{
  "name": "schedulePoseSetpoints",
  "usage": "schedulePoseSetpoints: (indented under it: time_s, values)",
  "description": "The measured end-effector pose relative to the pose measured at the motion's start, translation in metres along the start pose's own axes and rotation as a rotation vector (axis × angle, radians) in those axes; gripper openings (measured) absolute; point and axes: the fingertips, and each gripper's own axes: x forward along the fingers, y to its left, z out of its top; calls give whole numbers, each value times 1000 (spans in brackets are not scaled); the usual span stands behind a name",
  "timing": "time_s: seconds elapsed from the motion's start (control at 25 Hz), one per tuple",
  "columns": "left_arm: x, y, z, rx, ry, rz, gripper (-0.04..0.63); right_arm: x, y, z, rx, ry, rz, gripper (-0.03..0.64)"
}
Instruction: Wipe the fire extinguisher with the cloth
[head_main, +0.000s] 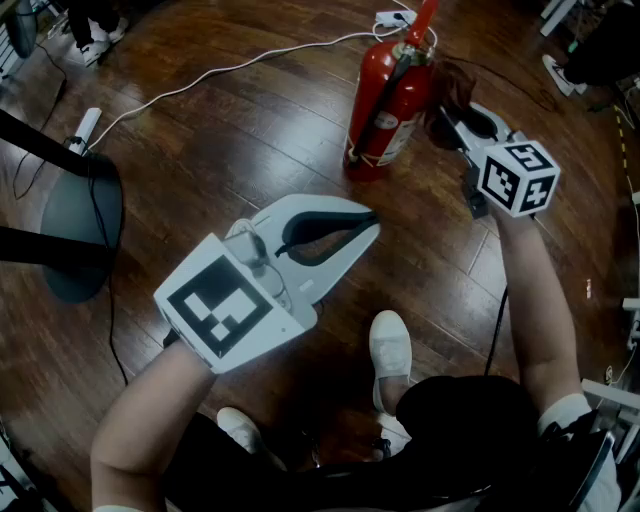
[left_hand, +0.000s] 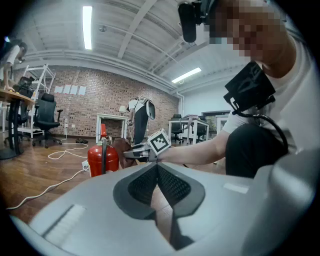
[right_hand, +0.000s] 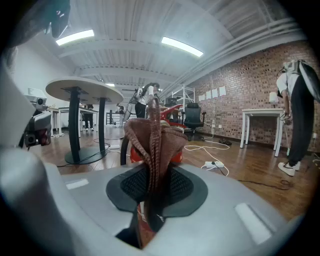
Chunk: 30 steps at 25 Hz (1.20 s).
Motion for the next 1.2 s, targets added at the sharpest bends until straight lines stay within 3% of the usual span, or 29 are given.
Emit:
schedulePoseSetpoints:
  time_s: [0.24,0.52,0.8,1.0,1.2]
  values:
    - [-4,8,-2,-3,2,16,0,8,-3,-50,33,43,-17,72]
    - [4,9,-10,-41,24,33,0,36,8,-161,96,213,43,72]
    - [2,14,-19,-61,40,53,0,59,21,-234,92,382,95,72]
    - [0,19,-26,-72,45,55,0,54,24,-234,93,402,91,72]
    - [9,18,-36,-98,48,-1,0,27,33,-172,37,329,90,72]
